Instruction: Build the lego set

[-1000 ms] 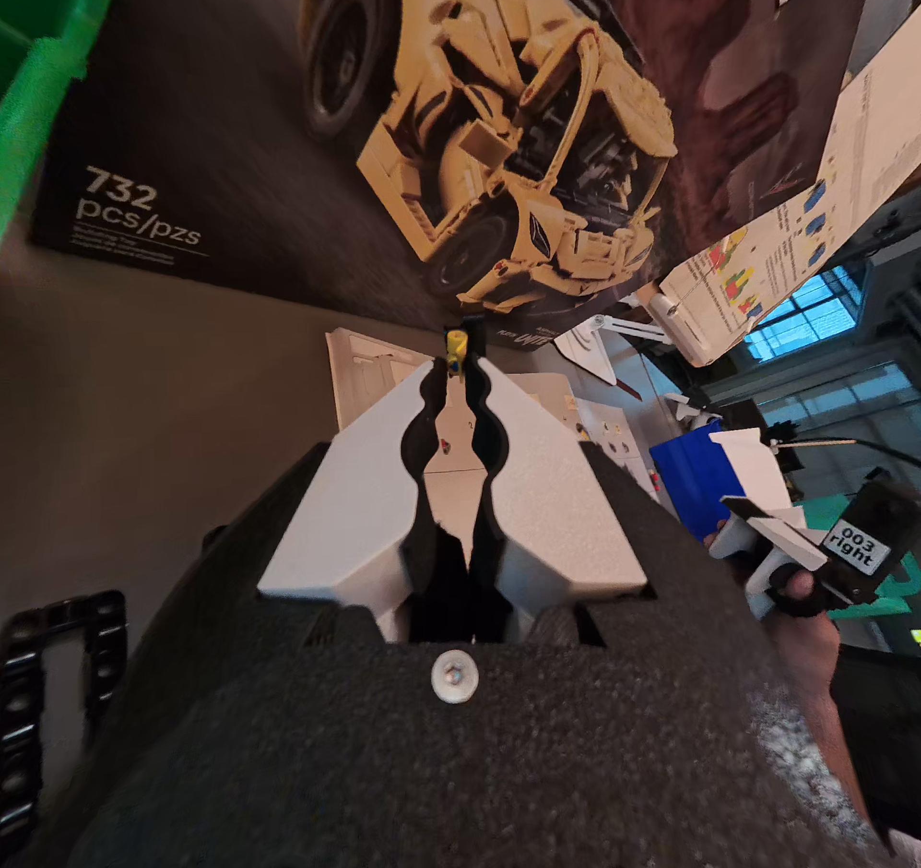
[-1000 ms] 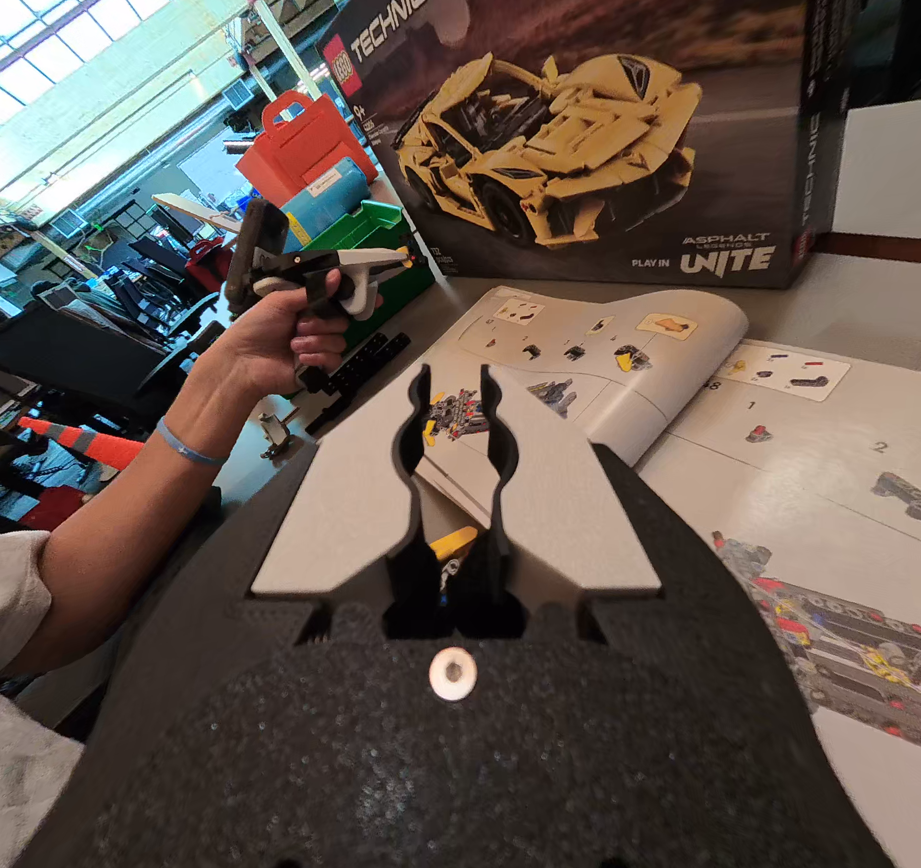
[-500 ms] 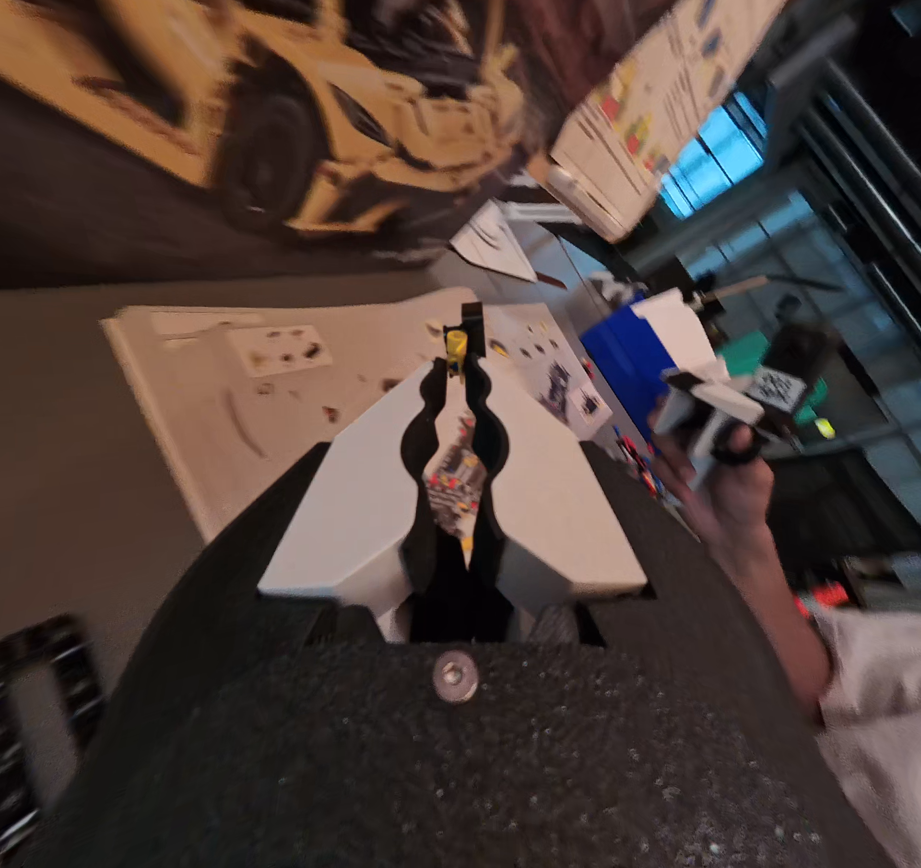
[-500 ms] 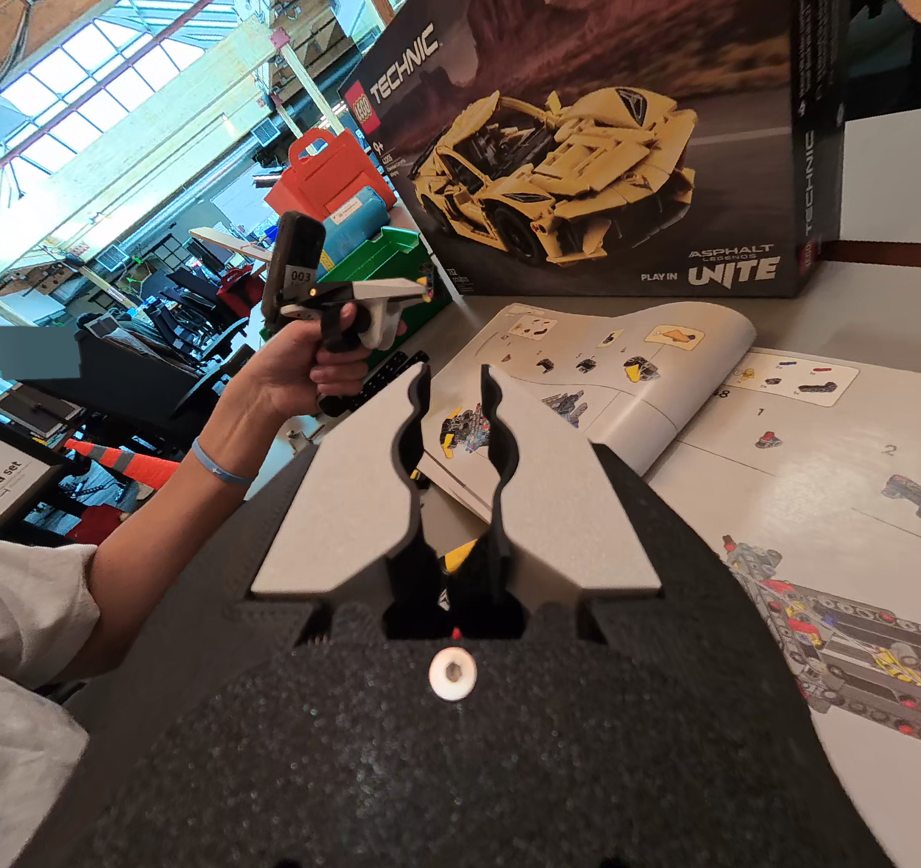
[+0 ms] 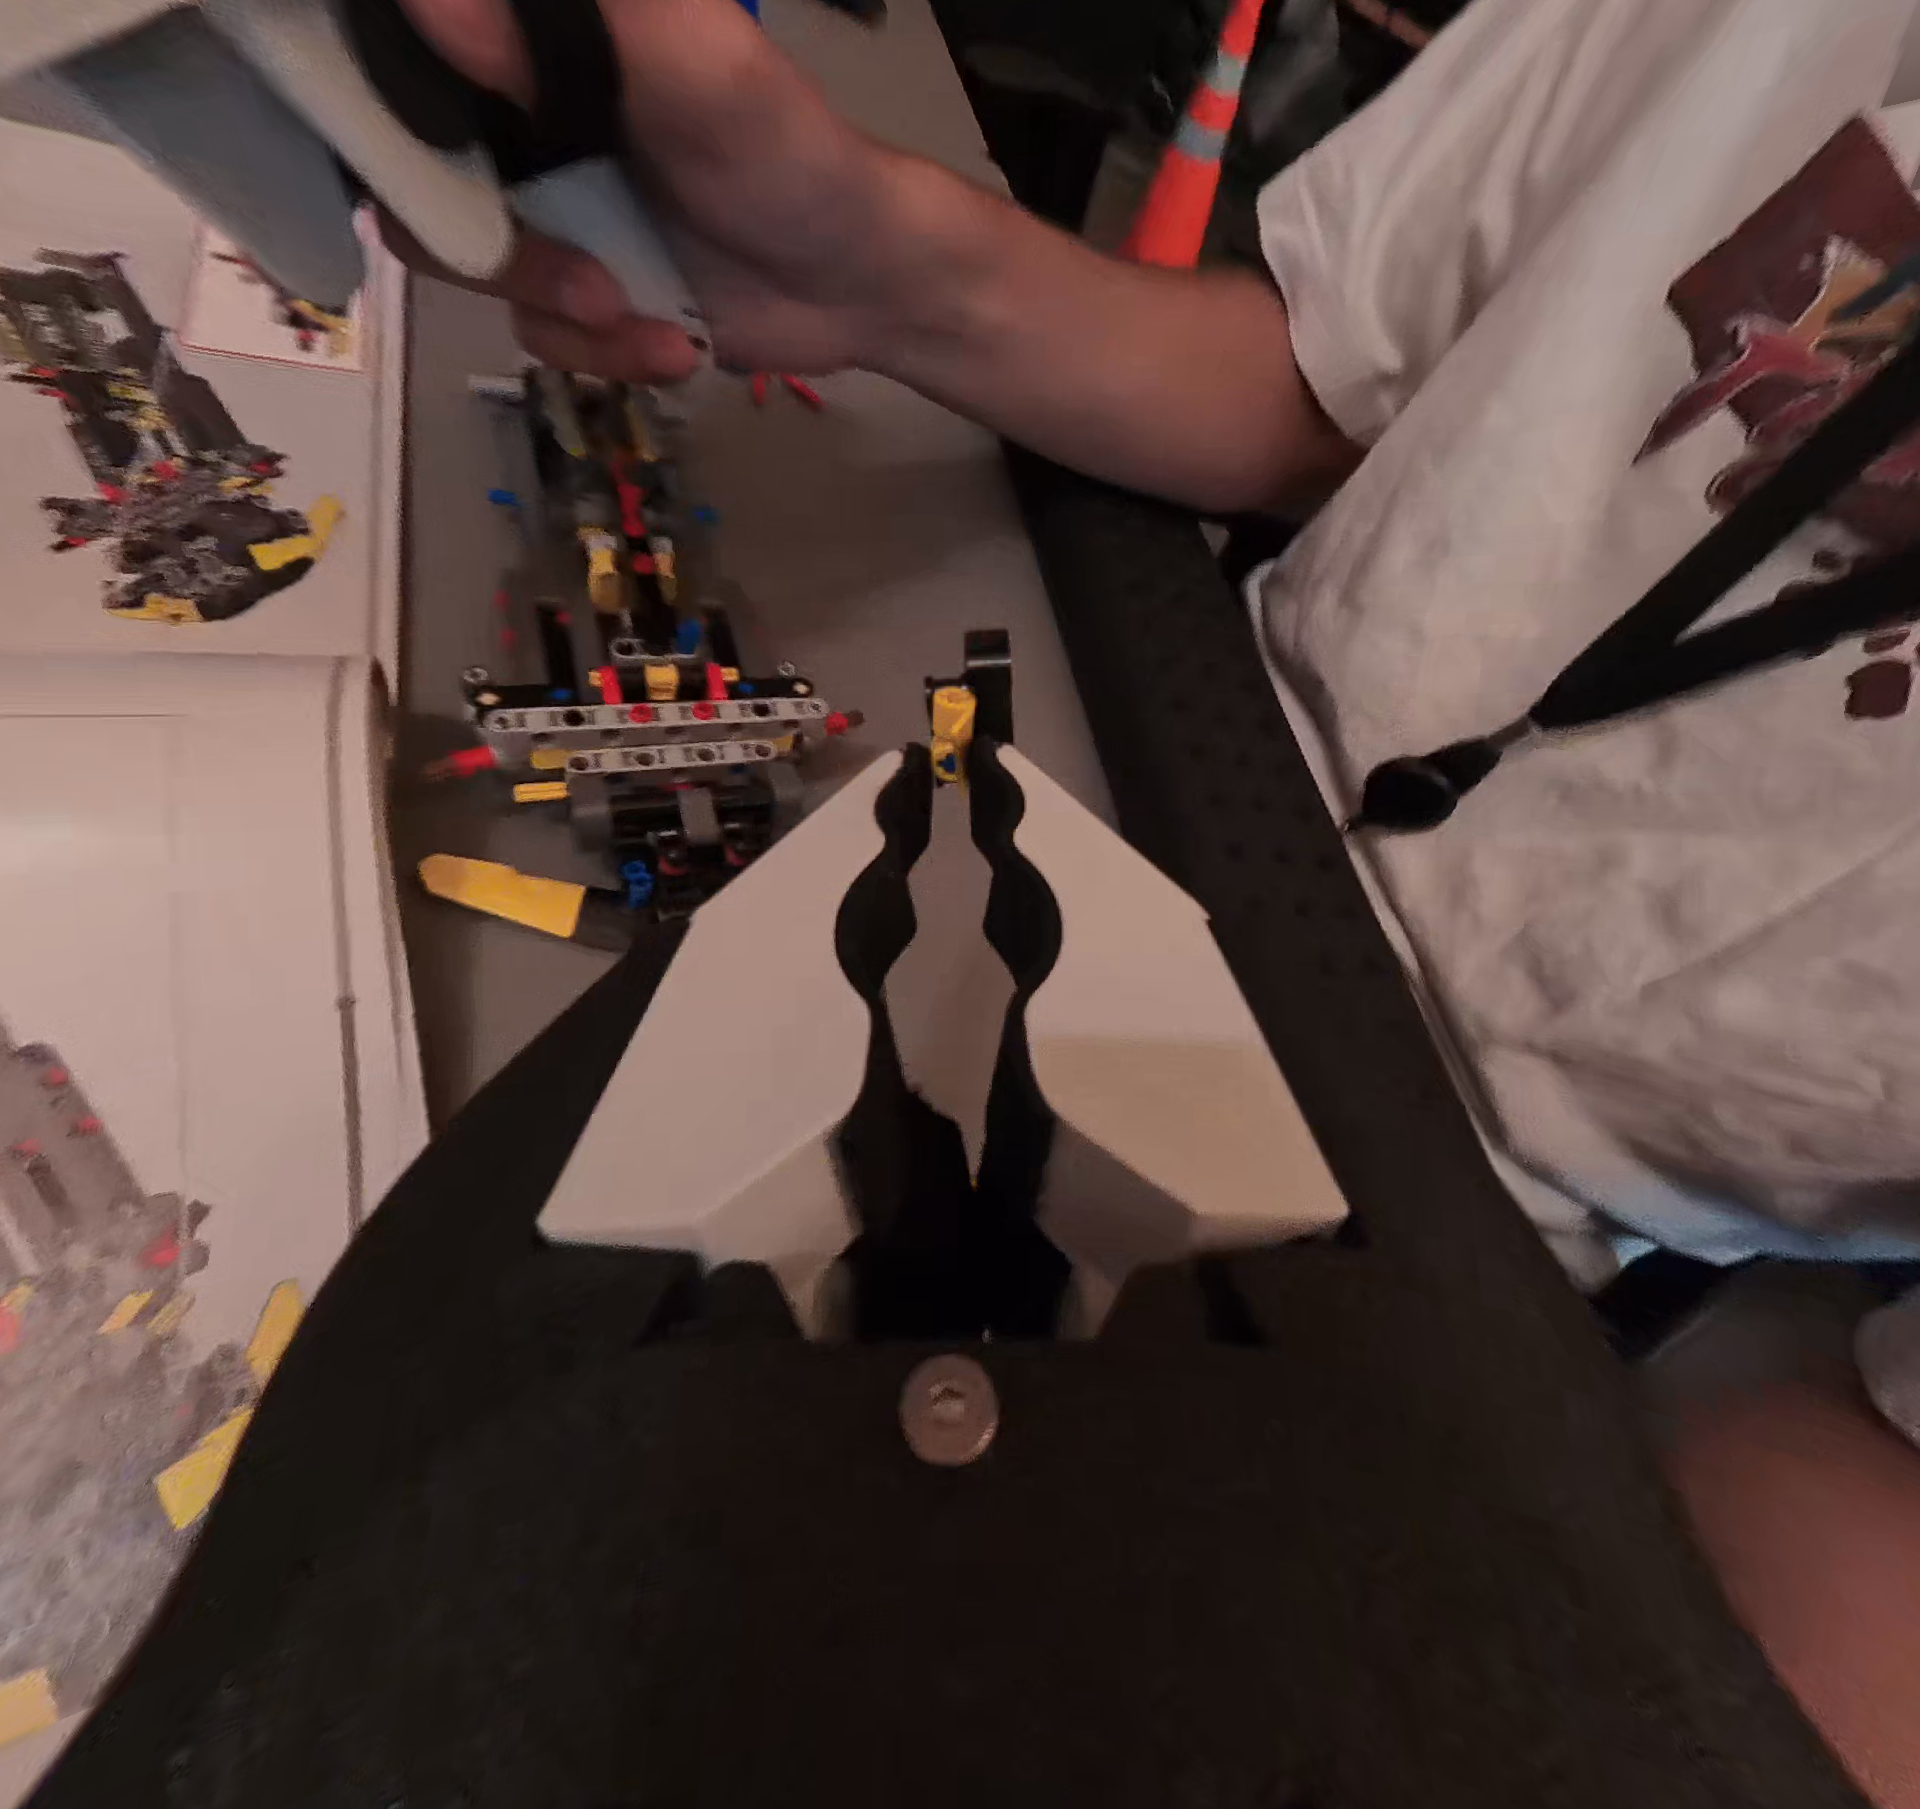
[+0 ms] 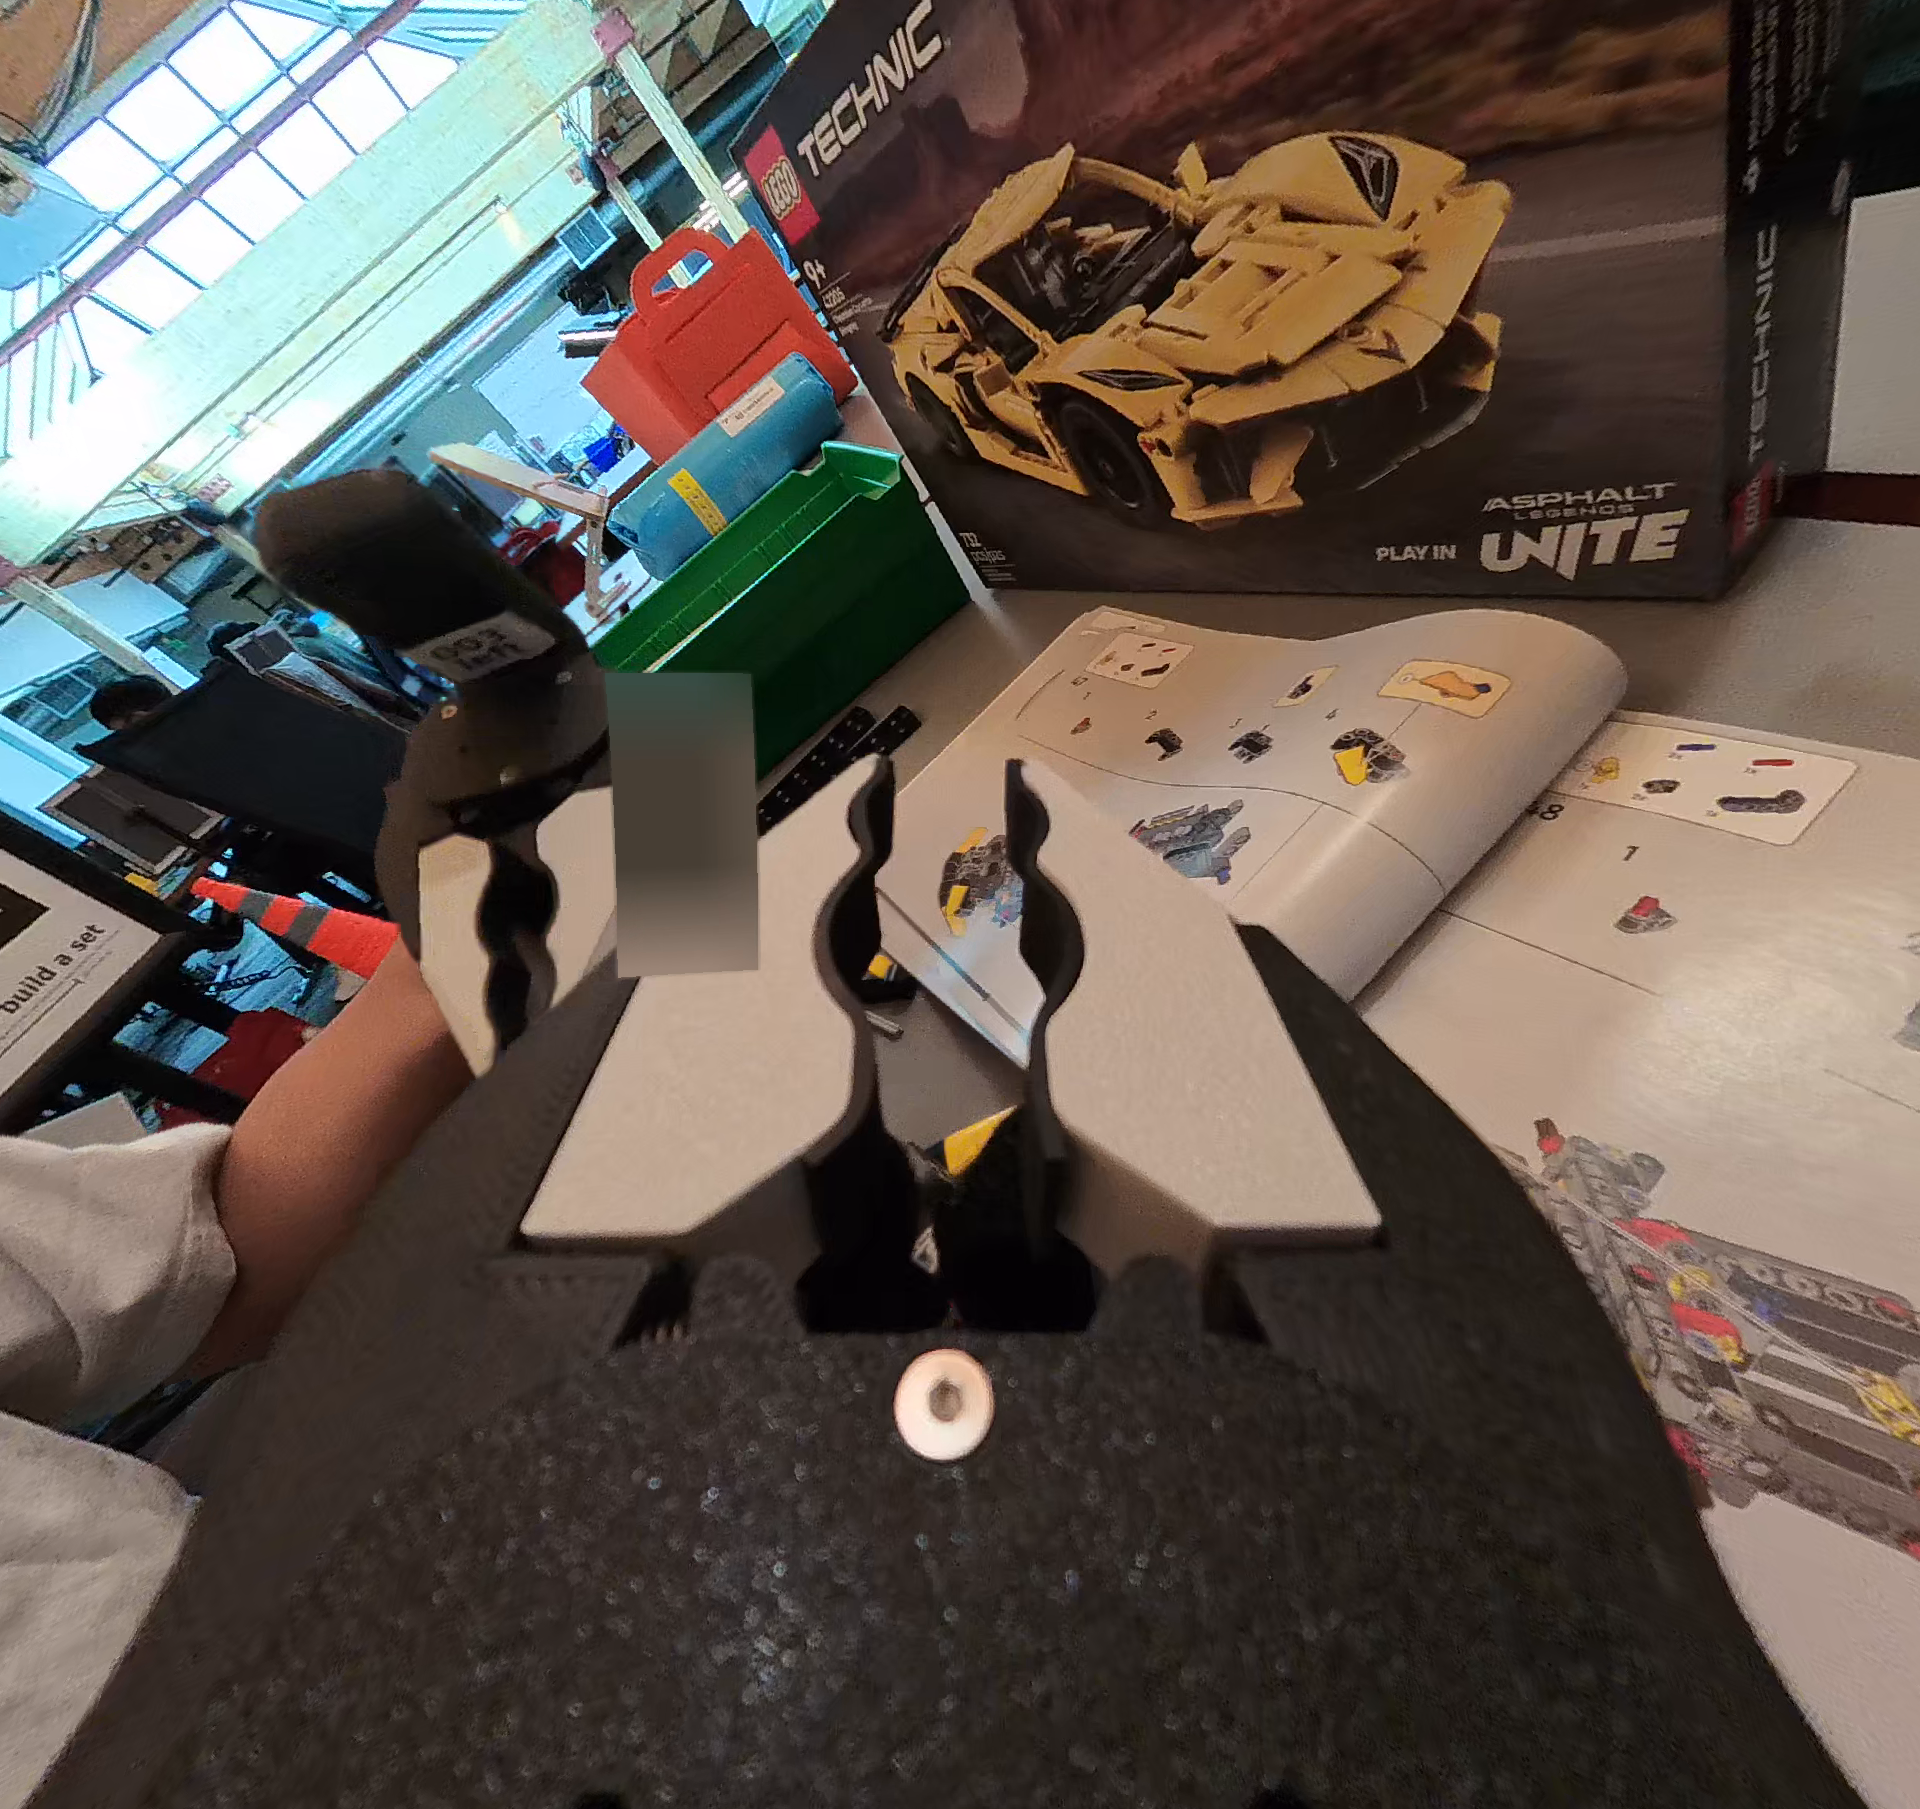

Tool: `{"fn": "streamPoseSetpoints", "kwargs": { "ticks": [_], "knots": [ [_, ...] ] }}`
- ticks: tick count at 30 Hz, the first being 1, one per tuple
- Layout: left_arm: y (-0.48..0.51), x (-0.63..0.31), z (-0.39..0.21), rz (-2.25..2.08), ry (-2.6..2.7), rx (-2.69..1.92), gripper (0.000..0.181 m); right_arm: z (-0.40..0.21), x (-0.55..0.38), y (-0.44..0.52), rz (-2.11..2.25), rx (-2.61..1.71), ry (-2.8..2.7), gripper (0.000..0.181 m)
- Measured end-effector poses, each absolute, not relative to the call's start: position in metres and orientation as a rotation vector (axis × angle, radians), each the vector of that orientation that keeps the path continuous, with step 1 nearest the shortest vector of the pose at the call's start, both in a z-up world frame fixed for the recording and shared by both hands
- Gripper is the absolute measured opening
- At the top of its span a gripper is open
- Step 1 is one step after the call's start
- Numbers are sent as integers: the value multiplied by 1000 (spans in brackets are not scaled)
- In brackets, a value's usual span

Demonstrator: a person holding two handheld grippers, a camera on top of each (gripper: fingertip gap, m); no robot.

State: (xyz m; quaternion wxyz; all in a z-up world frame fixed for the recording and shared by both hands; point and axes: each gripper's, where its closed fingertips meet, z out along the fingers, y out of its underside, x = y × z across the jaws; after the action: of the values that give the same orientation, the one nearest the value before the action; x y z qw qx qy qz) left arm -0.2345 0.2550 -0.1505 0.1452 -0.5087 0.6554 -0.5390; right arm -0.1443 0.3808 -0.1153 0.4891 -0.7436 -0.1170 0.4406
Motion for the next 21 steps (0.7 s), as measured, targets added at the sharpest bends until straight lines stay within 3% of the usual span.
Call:
{"fn": "streamPoseSetpoints", "kwargs": {
  "ticks": [10,16,21],
  "knots": [
    [300,-227,-145,-1526,1555,-1551,6,-99,-195,335,1475,-1748,-516,25],
    [343,-247,-154,-1568,1314,-1724,5,-103,-203,335,1393,-1750,-561,23],
    [392,-279,-168,-1344,1102,-1911,6,-109,-199,344,1361,-1754,-504,23]
  ]
}}
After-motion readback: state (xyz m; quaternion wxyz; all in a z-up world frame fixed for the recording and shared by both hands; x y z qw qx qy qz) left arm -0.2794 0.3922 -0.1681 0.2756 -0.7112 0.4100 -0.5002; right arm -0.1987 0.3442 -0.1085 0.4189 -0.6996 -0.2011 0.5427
